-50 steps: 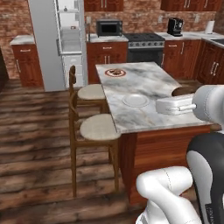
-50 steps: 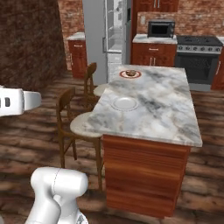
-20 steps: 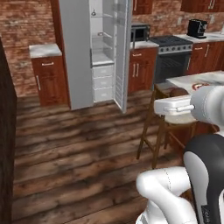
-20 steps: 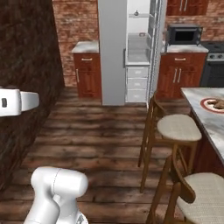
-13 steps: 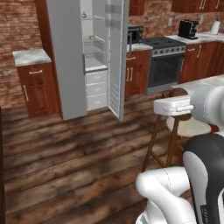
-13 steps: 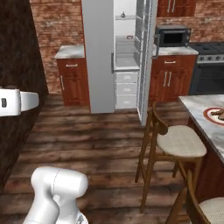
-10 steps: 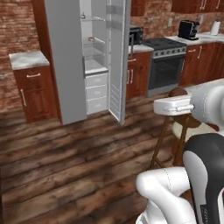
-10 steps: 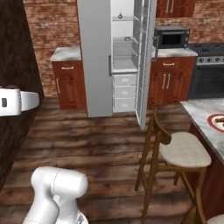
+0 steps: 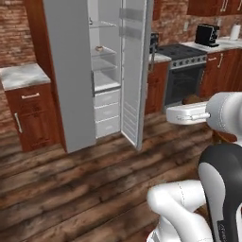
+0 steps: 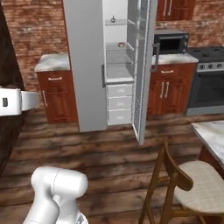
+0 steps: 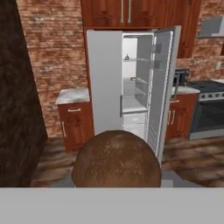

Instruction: Transport the chicken drumstick and mushroom to the fridge. Place the chicken drumstick on the rack containing meat and place the mushroom on the rack containing the vegetable, ensuring meats and vegetables are on different racks.

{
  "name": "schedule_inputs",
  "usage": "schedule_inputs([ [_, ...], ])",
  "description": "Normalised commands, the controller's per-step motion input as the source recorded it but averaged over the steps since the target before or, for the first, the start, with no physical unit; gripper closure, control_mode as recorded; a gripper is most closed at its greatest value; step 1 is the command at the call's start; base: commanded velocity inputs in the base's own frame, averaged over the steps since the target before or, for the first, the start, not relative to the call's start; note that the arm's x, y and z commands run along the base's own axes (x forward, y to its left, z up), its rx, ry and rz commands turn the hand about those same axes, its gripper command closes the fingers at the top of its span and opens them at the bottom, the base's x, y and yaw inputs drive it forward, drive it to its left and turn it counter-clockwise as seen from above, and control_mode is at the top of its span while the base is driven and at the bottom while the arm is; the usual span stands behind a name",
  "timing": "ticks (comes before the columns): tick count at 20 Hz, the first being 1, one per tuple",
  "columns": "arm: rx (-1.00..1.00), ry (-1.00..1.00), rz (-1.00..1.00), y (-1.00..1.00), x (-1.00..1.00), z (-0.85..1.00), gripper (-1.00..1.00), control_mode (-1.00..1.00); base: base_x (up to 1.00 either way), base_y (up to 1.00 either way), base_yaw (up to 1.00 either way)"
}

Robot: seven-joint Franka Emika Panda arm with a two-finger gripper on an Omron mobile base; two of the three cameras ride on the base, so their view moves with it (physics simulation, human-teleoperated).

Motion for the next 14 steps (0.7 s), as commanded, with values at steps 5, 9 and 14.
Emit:
schedule_inputs([
  [5,0.0,0.0,0.0,0.0,0.0,0.0,1.0,1.0,1.0,0.24,-0.15],
  [9,0.0,0.0,0.0,0.0,0.0,0.0,1.0,1.0,1.0,0.21,-0.15],
  [14,0.0,0.0,0.0,0.0,0.0,0.0,1.0,1.0,1.0,0.15,-0.17],
])
